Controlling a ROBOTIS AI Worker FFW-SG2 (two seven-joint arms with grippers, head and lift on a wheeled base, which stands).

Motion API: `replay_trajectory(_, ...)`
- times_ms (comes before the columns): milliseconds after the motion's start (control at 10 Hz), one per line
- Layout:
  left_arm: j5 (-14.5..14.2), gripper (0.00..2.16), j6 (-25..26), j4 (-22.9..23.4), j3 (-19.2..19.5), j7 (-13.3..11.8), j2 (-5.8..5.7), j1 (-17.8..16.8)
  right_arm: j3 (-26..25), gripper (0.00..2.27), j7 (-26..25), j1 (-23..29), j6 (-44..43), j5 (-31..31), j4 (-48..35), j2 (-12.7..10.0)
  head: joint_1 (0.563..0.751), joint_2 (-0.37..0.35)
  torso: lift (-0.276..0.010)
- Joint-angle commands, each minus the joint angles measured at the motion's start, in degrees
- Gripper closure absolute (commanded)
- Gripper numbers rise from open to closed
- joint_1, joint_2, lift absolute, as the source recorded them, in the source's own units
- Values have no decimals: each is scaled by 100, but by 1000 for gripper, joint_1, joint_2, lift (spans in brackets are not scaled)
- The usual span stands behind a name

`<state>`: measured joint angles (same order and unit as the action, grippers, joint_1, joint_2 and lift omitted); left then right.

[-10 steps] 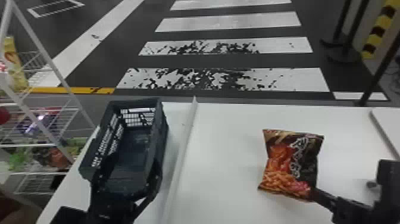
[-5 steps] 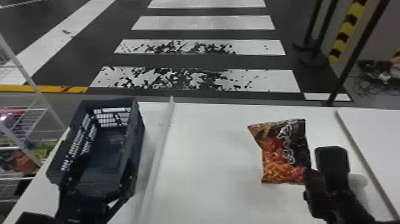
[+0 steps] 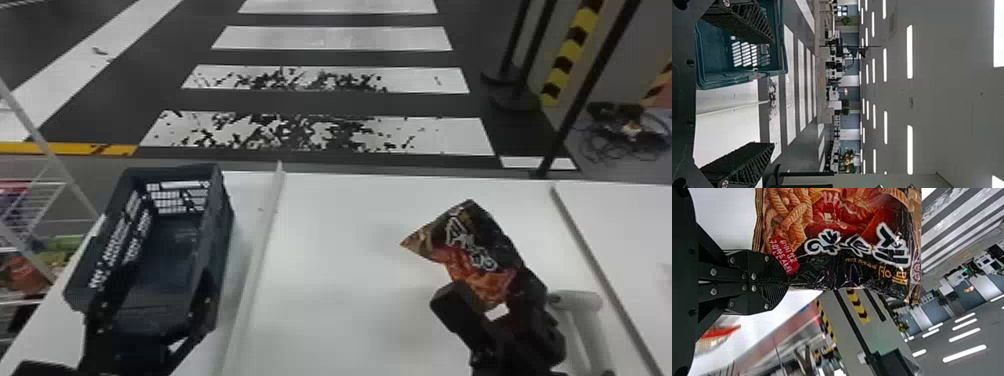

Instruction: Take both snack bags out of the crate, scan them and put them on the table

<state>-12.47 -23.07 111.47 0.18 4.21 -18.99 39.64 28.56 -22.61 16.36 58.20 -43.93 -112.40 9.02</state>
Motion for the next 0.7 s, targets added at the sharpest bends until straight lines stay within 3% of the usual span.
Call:
replay_trajectory(0,-9,63,0,-2,0,1,-9,-1,537,2250,-420,-256,645,-907,570,99,695,49,-92)
replay_trajectory(200,-36,63,0,-28,0,1,0,-18,853,2253,-771,-431,874,-1303,1062,82,695,36,-92)
replay_trajectory(600,-62,63,0,-81,0,1,-9,-44,1627,2226,-569,-80,891,-1101,886,187,695,85,-92)
